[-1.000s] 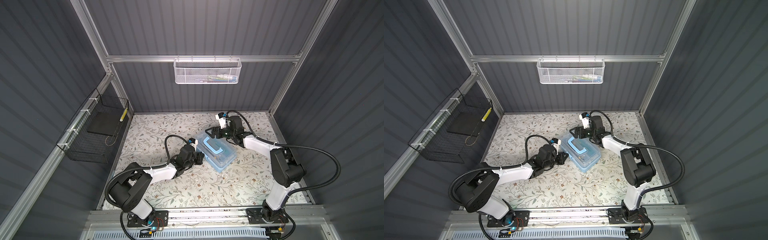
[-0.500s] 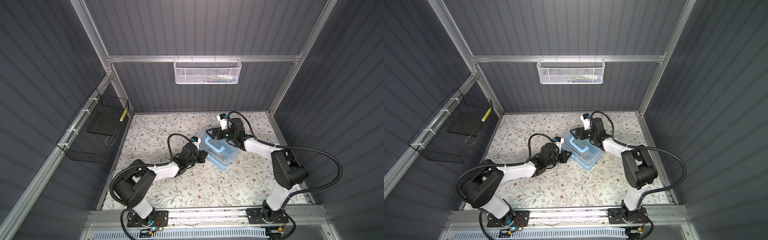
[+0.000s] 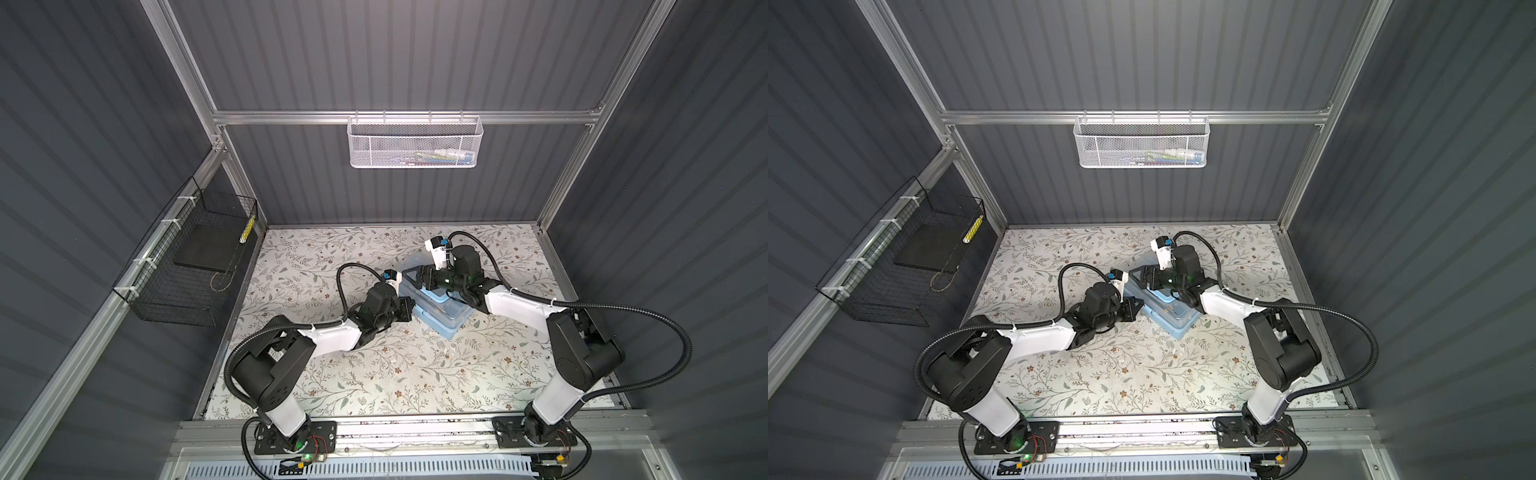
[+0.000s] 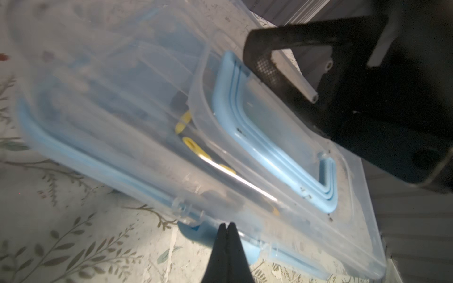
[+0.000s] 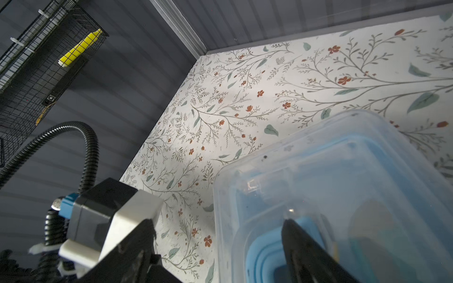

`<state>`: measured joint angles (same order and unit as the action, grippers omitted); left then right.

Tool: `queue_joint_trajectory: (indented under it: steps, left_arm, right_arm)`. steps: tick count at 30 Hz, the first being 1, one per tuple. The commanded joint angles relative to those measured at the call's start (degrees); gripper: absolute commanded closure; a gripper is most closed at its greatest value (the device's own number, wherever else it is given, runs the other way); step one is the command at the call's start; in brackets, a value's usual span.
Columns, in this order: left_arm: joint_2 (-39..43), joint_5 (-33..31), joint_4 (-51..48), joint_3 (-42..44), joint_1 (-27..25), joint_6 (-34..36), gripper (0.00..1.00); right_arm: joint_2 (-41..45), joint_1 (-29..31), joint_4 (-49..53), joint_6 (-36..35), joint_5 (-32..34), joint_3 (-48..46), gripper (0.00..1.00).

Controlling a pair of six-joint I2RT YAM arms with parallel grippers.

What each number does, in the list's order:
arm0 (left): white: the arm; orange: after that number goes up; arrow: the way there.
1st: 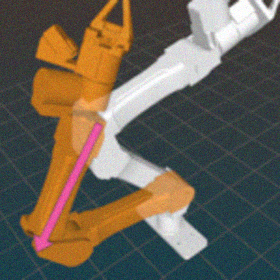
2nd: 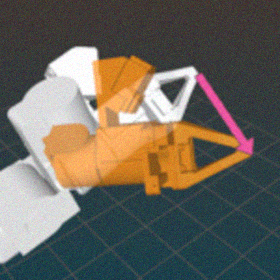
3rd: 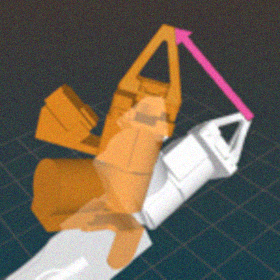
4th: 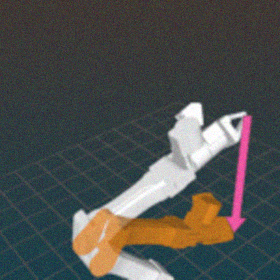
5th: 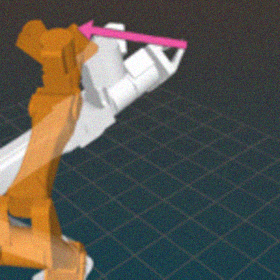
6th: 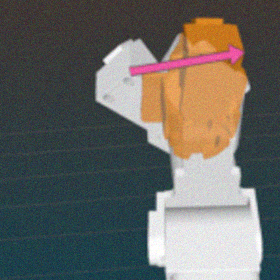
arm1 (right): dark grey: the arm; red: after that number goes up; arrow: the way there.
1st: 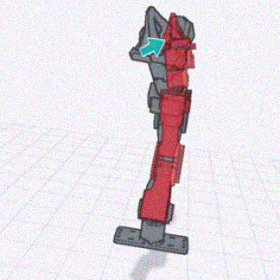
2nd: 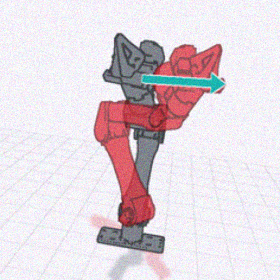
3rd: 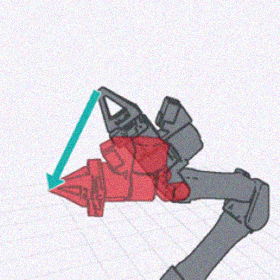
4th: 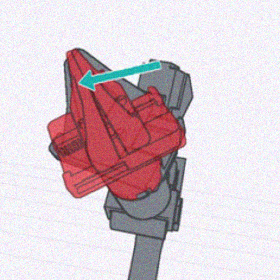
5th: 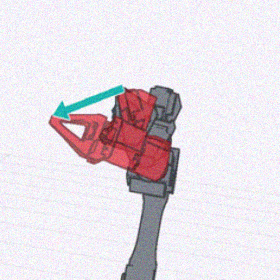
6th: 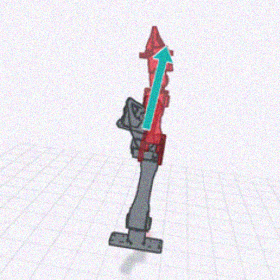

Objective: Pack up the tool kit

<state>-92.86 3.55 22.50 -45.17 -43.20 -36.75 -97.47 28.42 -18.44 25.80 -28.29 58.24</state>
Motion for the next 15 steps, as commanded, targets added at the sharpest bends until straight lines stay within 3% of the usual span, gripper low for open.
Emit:
queue_joint_trajectory:
  steps: [1,4,8,15]
  left_arm:
    - [7.3,-6.4,-11.0,-3.0,-0.3,5.5,1.00]
    - [13.0,-10.5,-17.8,-2.6,-0.3,6.6,1.00]
    - [17.1,-10.1,-20.1,1.8,-0.3,4.0,0.97]
    - [10.4,-2.6,-3.7,10.3,-0.6,-2.1,1.00]
  right_arm:
    - [-2.3,-0.8,13.7,3.9,-0.5,-3.2,0.16]
    - [-1.3,-1.3,14.6,3.4,0.0,-2.2,0.15]
    - [1.3,-1.8,17.2,1.3,1.3,-1.5,0.12]
    - [5.9,-5.8,23.7,-4.5,3.6,1.4,0.09]
